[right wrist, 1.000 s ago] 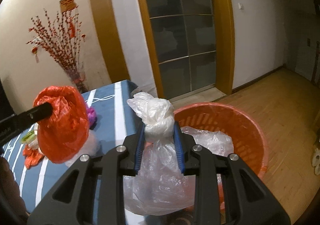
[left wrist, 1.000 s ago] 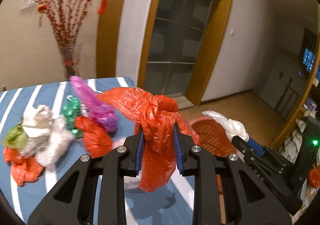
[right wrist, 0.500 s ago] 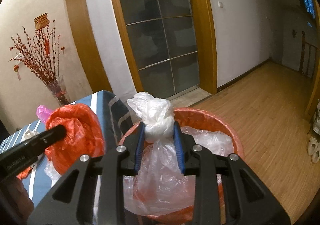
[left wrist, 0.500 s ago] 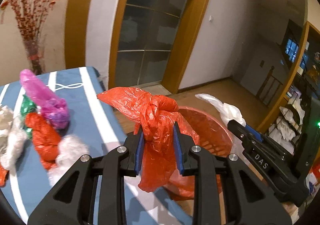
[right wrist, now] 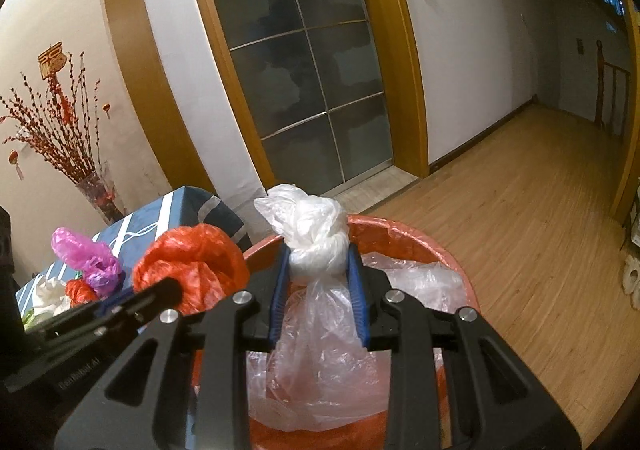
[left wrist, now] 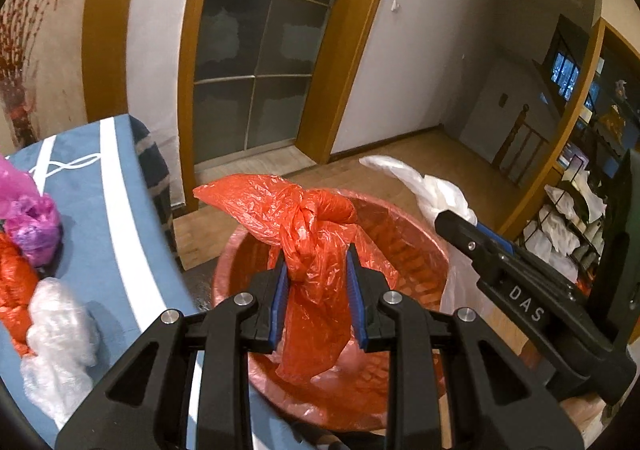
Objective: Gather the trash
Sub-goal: 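Carry both bags over the orange wastebasket and open both tools to drop them, then grasp the orange bag with the left tool while the right tool grasps the clear bag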
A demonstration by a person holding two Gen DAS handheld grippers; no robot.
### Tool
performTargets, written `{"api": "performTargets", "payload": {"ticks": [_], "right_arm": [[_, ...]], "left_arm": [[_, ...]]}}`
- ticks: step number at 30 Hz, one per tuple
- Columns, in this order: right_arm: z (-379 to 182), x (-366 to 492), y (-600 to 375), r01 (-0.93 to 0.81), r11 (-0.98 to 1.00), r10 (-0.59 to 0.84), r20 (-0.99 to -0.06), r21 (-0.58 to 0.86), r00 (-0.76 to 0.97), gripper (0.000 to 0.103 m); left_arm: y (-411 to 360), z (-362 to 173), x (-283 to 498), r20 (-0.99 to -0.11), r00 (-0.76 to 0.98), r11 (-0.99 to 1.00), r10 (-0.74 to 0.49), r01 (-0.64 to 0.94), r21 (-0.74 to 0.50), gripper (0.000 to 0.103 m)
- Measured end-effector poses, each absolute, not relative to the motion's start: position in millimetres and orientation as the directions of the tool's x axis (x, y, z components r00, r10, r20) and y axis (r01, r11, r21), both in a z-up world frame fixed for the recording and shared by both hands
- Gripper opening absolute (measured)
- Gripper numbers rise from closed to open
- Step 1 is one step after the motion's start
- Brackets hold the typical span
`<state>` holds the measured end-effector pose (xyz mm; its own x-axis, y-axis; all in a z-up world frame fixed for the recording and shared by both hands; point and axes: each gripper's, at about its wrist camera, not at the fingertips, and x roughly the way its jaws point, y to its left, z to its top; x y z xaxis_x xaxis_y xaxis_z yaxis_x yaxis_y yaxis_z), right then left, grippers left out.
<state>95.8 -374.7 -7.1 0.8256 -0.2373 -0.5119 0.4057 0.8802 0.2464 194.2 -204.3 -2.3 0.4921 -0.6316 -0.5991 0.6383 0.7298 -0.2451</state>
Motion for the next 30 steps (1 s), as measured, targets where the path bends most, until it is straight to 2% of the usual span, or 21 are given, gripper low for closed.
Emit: {"api": "performTargets", "payload": {"ticks": [4,10,20,22,30], "right_arm": [[-11,98,-382,0.402,0.878,-0.227,-0.514,0.259,0.827,0.032],[-14,97,-387,0.415,0.872,-0.235,-0.521,0.26,0.821,0.046],[-7,83,-384,0.452,0.869,-0.302,-0.509,0.201,0.806,0.062],[-4,82,-378,0.448,0.873,-0.306,-0.501,0.191,0.809,0.066],[8,87,-336,0.37,0.919,-0.268,-0.477,0.134,0.837,0.076]], "left_arm": [[-208,-8,196,-0.619,0.479,0.733,-0.623,0.633,-0.249,0.028],[-204,-17,199,-0.644,0.488,0.762,-0.589,0.602,-0.241,0.049],[-178,-15,195,-0.658,0.538,0.814,-0.527,0.541,-0.21,0.053],[-168,-12,193,-0.655,0.556,0.827,-0.512,0.525,-0.201,0.061],[-121,-3,187,-0.634,0.651,0.89,-0.417,0.436,-0.137,0.068]]}}
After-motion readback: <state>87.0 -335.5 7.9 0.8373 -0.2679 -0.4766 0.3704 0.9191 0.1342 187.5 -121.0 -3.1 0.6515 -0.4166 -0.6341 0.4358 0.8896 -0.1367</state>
